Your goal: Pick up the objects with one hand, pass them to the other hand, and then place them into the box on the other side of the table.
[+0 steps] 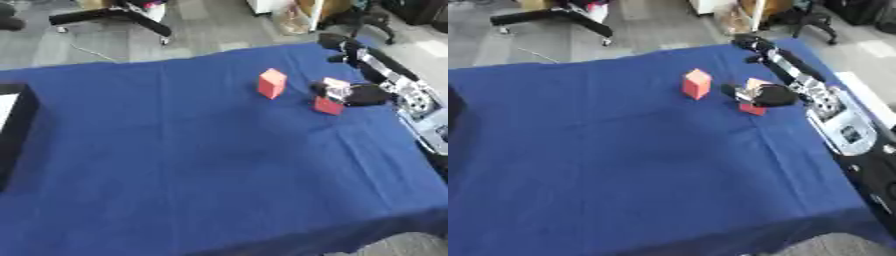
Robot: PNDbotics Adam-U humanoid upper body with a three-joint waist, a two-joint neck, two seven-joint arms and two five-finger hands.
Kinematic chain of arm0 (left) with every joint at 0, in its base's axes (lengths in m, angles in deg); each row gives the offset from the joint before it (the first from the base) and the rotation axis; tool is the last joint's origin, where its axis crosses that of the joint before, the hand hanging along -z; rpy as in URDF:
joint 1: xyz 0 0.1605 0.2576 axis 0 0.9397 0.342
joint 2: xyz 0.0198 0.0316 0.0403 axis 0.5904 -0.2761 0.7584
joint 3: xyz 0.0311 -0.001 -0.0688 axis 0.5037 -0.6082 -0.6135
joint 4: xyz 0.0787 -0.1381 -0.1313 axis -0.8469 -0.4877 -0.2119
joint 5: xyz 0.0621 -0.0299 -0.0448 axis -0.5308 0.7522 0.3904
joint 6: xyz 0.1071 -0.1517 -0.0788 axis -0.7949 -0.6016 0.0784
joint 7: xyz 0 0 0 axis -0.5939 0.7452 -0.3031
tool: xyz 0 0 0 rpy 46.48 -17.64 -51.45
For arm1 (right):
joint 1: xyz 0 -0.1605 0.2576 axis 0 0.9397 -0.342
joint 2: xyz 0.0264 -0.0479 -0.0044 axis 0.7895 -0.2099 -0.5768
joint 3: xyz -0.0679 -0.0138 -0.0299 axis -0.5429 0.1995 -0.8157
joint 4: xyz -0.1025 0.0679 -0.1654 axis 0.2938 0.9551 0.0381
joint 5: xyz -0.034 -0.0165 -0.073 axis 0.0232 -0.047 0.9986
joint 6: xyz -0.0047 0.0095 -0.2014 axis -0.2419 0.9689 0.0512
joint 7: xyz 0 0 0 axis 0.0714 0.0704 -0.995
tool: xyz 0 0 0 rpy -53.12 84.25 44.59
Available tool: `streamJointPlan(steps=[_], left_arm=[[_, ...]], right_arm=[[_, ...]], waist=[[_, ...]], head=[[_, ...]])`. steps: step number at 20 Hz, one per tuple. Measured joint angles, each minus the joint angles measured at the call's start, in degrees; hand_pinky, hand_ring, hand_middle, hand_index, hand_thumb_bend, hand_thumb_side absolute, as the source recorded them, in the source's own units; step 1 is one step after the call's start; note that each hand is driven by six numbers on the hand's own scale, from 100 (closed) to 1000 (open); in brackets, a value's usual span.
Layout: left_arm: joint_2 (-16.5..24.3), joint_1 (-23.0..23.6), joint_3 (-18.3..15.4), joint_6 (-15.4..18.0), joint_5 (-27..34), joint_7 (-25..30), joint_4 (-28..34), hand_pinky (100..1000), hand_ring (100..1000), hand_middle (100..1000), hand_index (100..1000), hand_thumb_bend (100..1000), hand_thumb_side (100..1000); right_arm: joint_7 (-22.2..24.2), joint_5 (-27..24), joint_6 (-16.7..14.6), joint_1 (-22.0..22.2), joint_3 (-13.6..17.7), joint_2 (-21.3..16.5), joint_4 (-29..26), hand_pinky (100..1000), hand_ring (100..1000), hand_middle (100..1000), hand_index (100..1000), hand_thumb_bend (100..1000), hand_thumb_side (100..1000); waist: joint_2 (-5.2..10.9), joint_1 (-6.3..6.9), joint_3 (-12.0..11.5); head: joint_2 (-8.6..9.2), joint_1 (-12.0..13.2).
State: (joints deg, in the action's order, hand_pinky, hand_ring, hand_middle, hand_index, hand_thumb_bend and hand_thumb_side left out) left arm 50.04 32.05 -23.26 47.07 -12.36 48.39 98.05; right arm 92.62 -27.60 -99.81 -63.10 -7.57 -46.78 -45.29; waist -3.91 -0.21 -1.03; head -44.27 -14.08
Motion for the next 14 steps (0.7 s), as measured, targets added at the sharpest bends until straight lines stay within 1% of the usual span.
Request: streamJointPlan(steps=[3,4,5,9,14], left_arm=[[-2.3,0.1,0.9,2.5,1.4,2.5,0.0,966,682,642,850,266,763],[-3.0,0.2,1.1,3.1,1.8,3.1,0.0,967,681,641,849,263,767],[-3.5,0.3,1.3,3.5,2.1,3.7,0.0,968,681,640,848,262,771],[-5.2,1.1,1.8,4.5,3.0,5.4,0.0,969,681,637,846,253,783],[-6.2,1.6,2.1,5.3,3.2,6.9,0.0,971,681,634,845,247,792]], right_arm=[[-0.9,-0.1,-0.6,-1.9,0.0,-0.7,5.4,909,1000,1000,930,479,442],[-1.2,-0.1,-0.9,-2.5,0.0,-0.8,7.1,913,1000,1000,931,425,406],[-1.6,0.2,-1.3,-3.0,0.0,-0.9,8.8,913,1000,1000,931,485,442],[-3.1,2.9,-3.1,-4.6,0.0,-1.3,15.2,912,1000,1000,933,488,445],[-3.7,6.6,-4.4,-6.1,0.3,-1.4,22.5,914,1000,1000,934,491,455]], waist=[[-0.36,0.16,-1.0],[-0.42,0.22,-1.2],[-0.46,0.34,-1.5],[-0.96,0.75,-2.5],[-1.69,1.07,-3.5]], head=[[0.0,-2.1],[0.0,-2.6],[0.0,-3.0],[0.0,-4.5],[0.0,-5.3]])
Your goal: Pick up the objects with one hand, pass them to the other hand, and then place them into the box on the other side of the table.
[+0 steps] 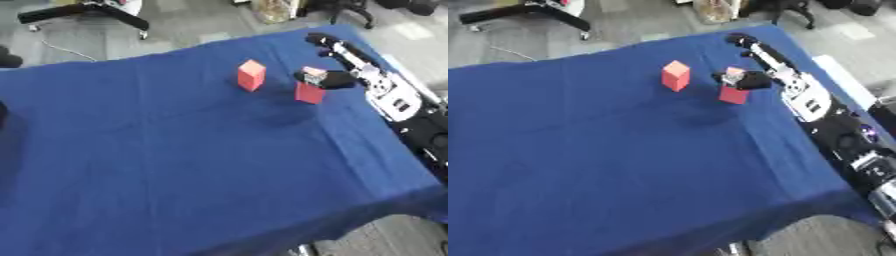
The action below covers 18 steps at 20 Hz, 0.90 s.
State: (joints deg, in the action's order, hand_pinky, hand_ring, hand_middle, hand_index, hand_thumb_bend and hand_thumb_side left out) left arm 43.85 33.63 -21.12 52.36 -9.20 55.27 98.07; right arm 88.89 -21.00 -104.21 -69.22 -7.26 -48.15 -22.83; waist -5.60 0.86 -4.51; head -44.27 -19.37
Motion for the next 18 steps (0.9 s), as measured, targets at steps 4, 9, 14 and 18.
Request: streamJointPlan(steps=[4,9,14,18], left_arm=[[-0.4,0.2,0.2,0.3,0.0,0.9,0.0,972,680,632,845,242,801],[-0.5,0.6,0.2,0.4,0.0,1.3,0.0,973,679,631,844,237,813],[-0.5,0.7,0.3,0.4,0.0,1.4,0.0,973,679,630,844,235,817],[-0.9,1.1,0.3,0.3,0.0,1.5,0.0,973,678,630,845,232,822]], right_arm=[[1.0,1.3,-0.9,-0.7,0.4,0.0,4.5,912,1000,1000,935,488,457],[1.8,2.1,-1.5,-1.0,0.9,0.0,7.9,907,1000,1000,937,484,452],[1.7,3.8,-1.2,-1.5,1.1,0.0,9.4,900,1000,1000,938,436,383],[0.9,6.1,-0.4,-1.5,1.4,0.0,9.8,889,1000,1000,935,370,316]], waist=[[-0.52,0.23,-0.5],[-1.05,0.38,-0.6],[-1.26,0.41,-0.7],[-1.27,0.41,-0.7]], head=[[0.0,-0.2],[0.0,-0.3],[0.0,-0.2],[0.0,-0.2]])
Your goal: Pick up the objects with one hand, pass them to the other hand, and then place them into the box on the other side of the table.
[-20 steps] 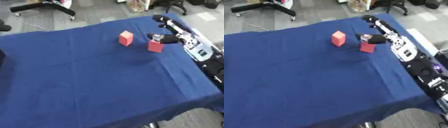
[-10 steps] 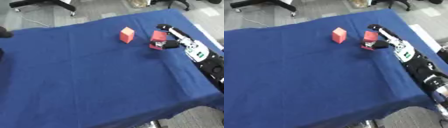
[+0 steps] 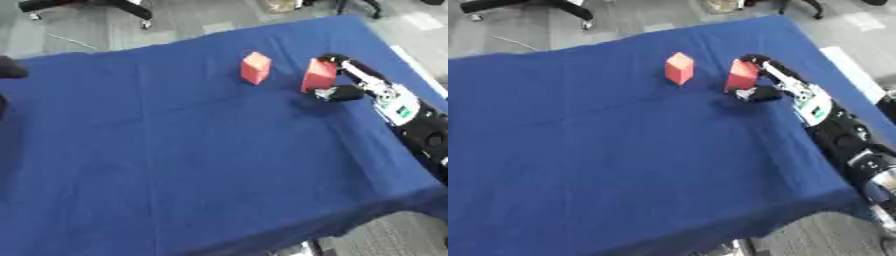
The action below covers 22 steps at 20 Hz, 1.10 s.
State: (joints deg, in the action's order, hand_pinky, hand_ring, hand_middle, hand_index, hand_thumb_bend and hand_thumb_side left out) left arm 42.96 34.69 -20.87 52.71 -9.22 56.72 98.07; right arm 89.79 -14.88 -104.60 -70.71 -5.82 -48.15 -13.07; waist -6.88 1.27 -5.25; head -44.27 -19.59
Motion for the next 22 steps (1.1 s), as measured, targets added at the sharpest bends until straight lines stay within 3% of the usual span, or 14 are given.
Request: streamJointPlan(steps=[4,11,15,19,22], left_arm=[[-0.1,0.1,0.0,-0.1,-0.1,0.1,0.0,974,678,630,845,229,825],[-0.1,0.4,0.0,-0.2,-0.4,0.1,0.0,973,677,630,845,223,831],[-0.2,0.5,0.0,-0.3,-0.5,0.0,0.0,973,676,629,844,220,836],[-0.6,0.7,0.0,-0.7,-0.5,-0.4,0.0,973,673,626,842,215,853],[-0.6,1.3,0.0,-1.6,-0.5,-0.8,0.0,974,671,625,841,206,869]], right_arm=[[-1.0,1.9,1.1,0.0,0.2,0.0,0.1,876,1000,956,927,303,243],[-3.5,3.1,2.3,0.0,0.3,0.0,0.2,819,1000,757,845,109,123],[-7.1,3.2,2.6,0.3,0.3,0.0,0.0,777,948,620,731,100,100],[-11.3,2.4,2.1,0.6,0.3,0.0,-2.5,759,906,548,573,100,100],[-13.6,0.7,1.6,1.4,-0.3,0.1,-7.2,756,896,538,530,100,100]], waist=[[0.0,-0.01,0.0],[0.0,-0.01,0.0],[0.0,0.03,0.0],[0.02,0.03,0.3],[0.05,-0.01,0.5]], head=[[0.0,0.0],[0.0,0.0],[0.0,0.0],[0.0,0.2],[0.0,0.8]])
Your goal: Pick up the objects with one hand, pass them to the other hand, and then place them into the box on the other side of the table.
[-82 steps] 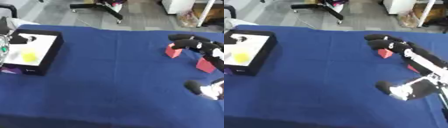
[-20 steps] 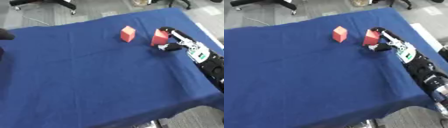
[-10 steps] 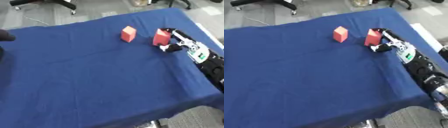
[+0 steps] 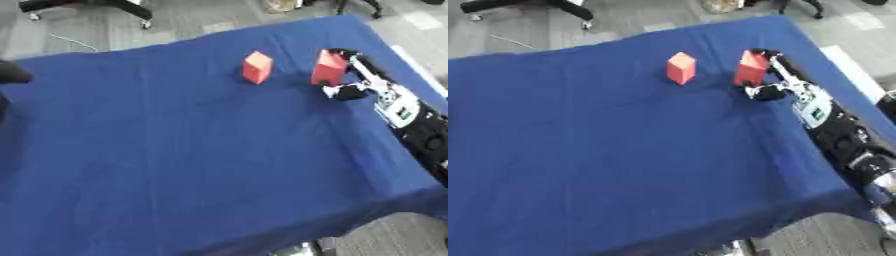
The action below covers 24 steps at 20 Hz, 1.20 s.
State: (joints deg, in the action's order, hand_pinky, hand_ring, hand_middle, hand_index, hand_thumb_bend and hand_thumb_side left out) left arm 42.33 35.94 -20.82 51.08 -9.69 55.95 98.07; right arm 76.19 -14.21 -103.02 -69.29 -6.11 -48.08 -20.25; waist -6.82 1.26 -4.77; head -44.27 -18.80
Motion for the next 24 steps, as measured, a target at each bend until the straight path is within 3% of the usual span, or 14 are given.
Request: streamJointPlan(steps=[3,4,7,10,16,19,24], left_arm=[[-0.4,0.3,0.3,-1.0,0.0,-0.3,0.0,974,671,625,841,206,869],[-0.5,0.3,0.4,-1.2,0.0,-0.5,0.0,971,664,618,837,181,914],[-0.8,1.6,0.9,-2.4,-0.3,-1.1,-1.2,969,655,613,835,171,938],[-1.4,2.3,1.6,-3.5,-1.1,-2.0,-3.9,968,652,611,833,159,944],[-2.1,2.8,3.3,-4.2,-1.8,-2.7,-7.6,969,649,609,828,130,972],[-2.9,2.6,5.4,-5.2,-1.8,-2.4,-10.5,968,649,610,827,125,978],[-4.0,1.9,7.9,-5.6,-1.7,-2.3,-15.2,969,649,609,825,107,986]], right_arm=[[-0.9,-1.8,0.3,0.9,-0.8,0.0,-5.2,756,896,538,530,100,100],[-1.1,-2.3,0.6,1.1,-1.0,0.0,-6.5,756,874,524,510,100,100],[-2.0,-3.8,0.1,-0.7,-2.5,0.8,-9.9,763,866,523,516,100,114],[-2.5,-5.5,-1.8,-3.1,-4.1,2.2,-14.1,766,864,522,519,100,118],[-0.1,-8.9,-6.3,-1.6,-5.1,3.1,-22.8,776,851,529,539,100,162],[2.0,-10.1,-8.6,-4.4,-7.5,5.8,-27.2,778,853,533,544,100,169],[6.1,-10.1,-10.9,-4.9,-11.1,11.3,-34.2,782,854,538,552,100,182]], waist=[[0.03,-0.07,0.2],[0.07,-0.11,0.1],[0.67,-0.32,0.5],[0.76,-0.6,0.9],[1.03,-0.68,0.8],[1.15,-0.8,1.4],[1.15,-1.07,2.1]], head=[[0.0,0.6],[0.0,0.8],[0.0,3.2],[0.0,6.1],[0.0,9.4],[0.0,11.6],[0.0,13.6]])
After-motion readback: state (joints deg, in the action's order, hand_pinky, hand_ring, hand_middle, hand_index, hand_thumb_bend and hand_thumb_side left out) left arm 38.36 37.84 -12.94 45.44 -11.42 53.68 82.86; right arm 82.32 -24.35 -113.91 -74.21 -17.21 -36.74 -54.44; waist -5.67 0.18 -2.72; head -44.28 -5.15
